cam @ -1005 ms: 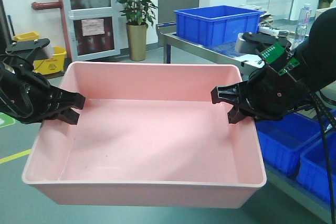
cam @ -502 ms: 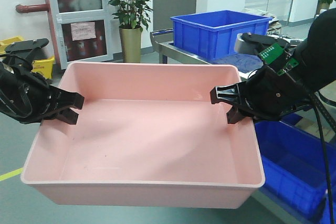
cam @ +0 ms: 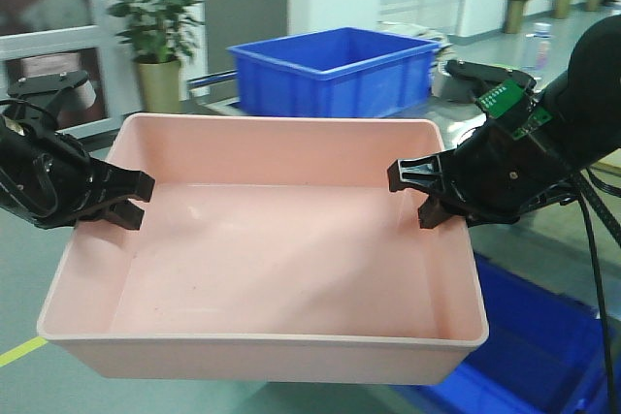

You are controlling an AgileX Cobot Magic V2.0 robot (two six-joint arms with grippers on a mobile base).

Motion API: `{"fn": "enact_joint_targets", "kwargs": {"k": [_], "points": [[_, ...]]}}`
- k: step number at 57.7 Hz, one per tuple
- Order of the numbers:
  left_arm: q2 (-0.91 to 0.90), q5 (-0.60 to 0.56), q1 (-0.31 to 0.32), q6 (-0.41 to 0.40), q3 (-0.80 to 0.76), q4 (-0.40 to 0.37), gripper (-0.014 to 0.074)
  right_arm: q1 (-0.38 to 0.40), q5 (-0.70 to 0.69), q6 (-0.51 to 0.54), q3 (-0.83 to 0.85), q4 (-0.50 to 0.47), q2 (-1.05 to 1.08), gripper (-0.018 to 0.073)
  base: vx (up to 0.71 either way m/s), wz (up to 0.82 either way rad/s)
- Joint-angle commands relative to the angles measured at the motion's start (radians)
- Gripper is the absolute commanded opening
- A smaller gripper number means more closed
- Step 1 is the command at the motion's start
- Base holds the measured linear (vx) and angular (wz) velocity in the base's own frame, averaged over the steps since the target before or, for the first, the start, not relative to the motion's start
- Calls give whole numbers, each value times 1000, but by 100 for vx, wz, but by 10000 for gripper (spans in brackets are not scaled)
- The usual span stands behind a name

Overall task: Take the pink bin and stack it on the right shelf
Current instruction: 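Hold the pink bin with both grippers while the base drives to the shelf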

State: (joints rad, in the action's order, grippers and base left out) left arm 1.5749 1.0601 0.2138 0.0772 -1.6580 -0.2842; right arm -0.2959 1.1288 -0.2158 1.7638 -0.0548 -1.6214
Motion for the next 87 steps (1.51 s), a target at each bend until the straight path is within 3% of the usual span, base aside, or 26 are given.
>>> {"fn": "enact_joint_targets", "kwargs": {"k": [1,45,87], "points": [[-48,-48,7,20,-32,-62,-1,9,-87,19,34,-1,48,-9,50,-59],[-48,-49,7,20,-32,-61,-1,9,-84,19,34,-1,48,-9,43,-62],[-47,-51,7,20,-32,-61,-1,9,-86,19,34,-1,48,-9,21,-37]]}}
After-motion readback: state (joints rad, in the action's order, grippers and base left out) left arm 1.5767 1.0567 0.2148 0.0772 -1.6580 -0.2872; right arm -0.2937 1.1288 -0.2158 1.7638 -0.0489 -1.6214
